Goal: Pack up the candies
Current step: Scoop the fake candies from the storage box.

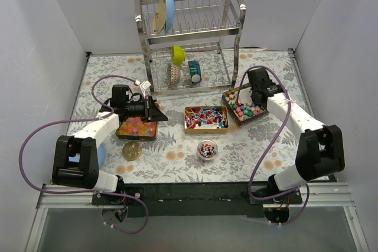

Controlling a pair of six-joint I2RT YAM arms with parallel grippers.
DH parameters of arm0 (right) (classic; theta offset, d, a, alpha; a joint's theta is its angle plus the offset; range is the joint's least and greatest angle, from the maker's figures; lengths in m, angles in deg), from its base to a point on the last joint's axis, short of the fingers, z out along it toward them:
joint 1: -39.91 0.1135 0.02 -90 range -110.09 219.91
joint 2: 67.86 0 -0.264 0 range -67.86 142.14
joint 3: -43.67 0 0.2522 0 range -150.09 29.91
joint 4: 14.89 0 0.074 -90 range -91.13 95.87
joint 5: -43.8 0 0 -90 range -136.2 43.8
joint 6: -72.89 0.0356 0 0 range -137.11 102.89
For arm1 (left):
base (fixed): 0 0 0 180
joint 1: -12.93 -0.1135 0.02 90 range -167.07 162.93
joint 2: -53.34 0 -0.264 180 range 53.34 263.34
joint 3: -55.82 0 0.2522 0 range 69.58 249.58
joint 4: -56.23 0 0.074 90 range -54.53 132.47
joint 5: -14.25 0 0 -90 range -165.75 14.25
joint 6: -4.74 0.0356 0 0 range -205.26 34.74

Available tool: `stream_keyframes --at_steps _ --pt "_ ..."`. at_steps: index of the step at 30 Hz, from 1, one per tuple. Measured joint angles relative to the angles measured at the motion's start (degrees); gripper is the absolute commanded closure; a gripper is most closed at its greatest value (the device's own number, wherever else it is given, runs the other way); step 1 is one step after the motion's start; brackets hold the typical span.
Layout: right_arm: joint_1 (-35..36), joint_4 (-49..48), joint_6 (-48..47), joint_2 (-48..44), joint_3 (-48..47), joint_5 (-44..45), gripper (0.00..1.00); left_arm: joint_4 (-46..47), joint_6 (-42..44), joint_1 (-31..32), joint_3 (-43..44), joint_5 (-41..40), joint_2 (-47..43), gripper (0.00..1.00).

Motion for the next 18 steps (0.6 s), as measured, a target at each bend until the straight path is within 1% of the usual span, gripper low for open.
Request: stream_keyframes --at_steps 1,3,4,5,11,18 --pt "0.0 -1.2 -0.6 1.0 0.0 0.4 0.99 0.0 0.0 -0.1 0.0 -0.2 -0.2 0.81" --pt "0.0 -3.4 -1.6 2.4 0.0 1.2 0.99 -0.2 0.0 -0.3 0.0 -0.9 -0.6 0.74" --pt "0.0 -4.4 -2.2 2.9 0.1 1.5 0.99 -0.3 0.0 -0.4 0.0 -1.2 -0.8 0.69" --pt "-0.1 -5.2 -2.8 3.2 0.1 1.9 0.99 -0.4 0.0 -0.6 0.0 -1.5 -1.0 0.67" --pt "-0.2 -9.1 -5.8 3.4 0.7 4.1 0.99 -0.9 -0.2 -1.6 0.0 -2.7 -2.2 0.64" --pt "-0.2 -11.2 -7.4 3.2 5.2 5.8 0.99 -1.0 -0.3 -2.6 0.0 -3.2 -2.4 0.64"
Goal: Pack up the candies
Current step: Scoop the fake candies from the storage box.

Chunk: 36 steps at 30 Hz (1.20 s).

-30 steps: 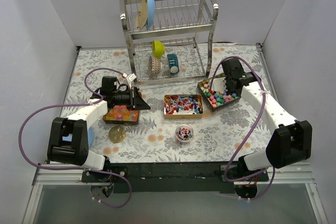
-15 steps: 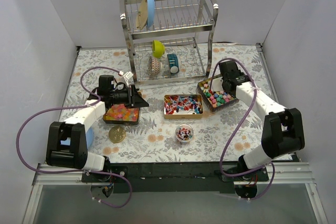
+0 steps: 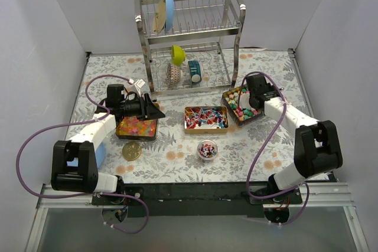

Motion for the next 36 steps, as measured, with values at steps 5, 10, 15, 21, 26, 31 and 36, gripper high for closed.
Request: stream_keyframes --at_steps 5,10,15,21,26,31,36 --pt "0.0 -1.1 -0.5 -0.2 3.4 1.1 0.99 0.0 -0.2 -0.3 0.0 -0.2 -0.5 0.64" --pt "0.0 -2.6 -1.9 -2.2 6.3 2.3 0.99 0.0 -0.4 -0.3 0.0 -0.3 -0.6 0.63" --pt "0.0 0.4 -2.0 -2.3 6.4 1.3 0.99 0.0 -0.6 -0.3 0.0 -0.2 -0.6 0.63" --pt "0.0 3.5 -2.2 -1.2 4.6 -0.3 0.99 0.5 -0.8 -0.4 -0.5 -0.2 -0.6 0.63" --pt "0.0 6.5 -2.2 2.0 0.5 -1.6 0.99 0.6 -1.0 -0.5 -0.8 -0.2 -0.6 0.63" --pt "0.0 7.9 -2.1 5.6 -3.8 -4.0 0.99 1.4 -1.2 -0.7 -0.8 -0.2 0.0 0.63" --pt "0.0 7.6 -2.2 4.8 -2.8 -5.2 0.99 1.8 -1.2 -0.7 -0.8 0.1 1.9 0.64"
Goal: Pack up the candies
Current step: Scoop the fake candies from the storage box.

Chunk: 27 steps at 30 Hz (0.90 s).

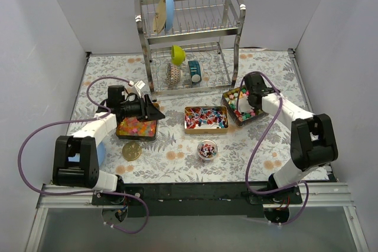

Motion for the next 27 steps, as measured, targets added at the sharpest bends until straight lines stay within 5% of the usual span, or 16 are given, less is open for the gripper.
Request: stream_keyframes --at_steps 27 --pt "-3.1 1.0 -0.1 -2.7 3.0 -4.9 0.99 1.0 0.0 0.0 1.2 0.6 4.2 0.64"
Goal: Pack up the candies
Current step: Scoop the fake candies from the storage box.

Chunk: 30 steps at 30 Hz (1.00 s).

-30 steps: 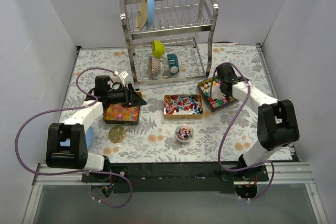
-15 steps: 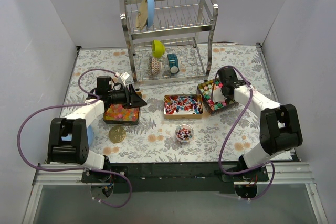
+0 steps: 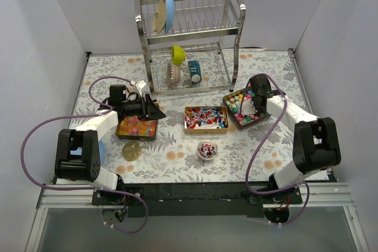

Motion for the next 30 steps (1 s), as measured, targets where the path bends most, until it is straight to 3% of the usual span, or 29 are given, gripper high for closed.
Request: stream_keyframes --at_steps 16,30 --pt "0.0 0.4 0.0 -1.1 3.0 -5.2 0.99 0.2 0.2 0.0 1.0 0.1 2.6 0.63" --pt "4.9 1.7 0.1 1.1 3.5 -10.3 0.99 -1.0 1.0 0.0 3.6 0.0 6.7 0.63"
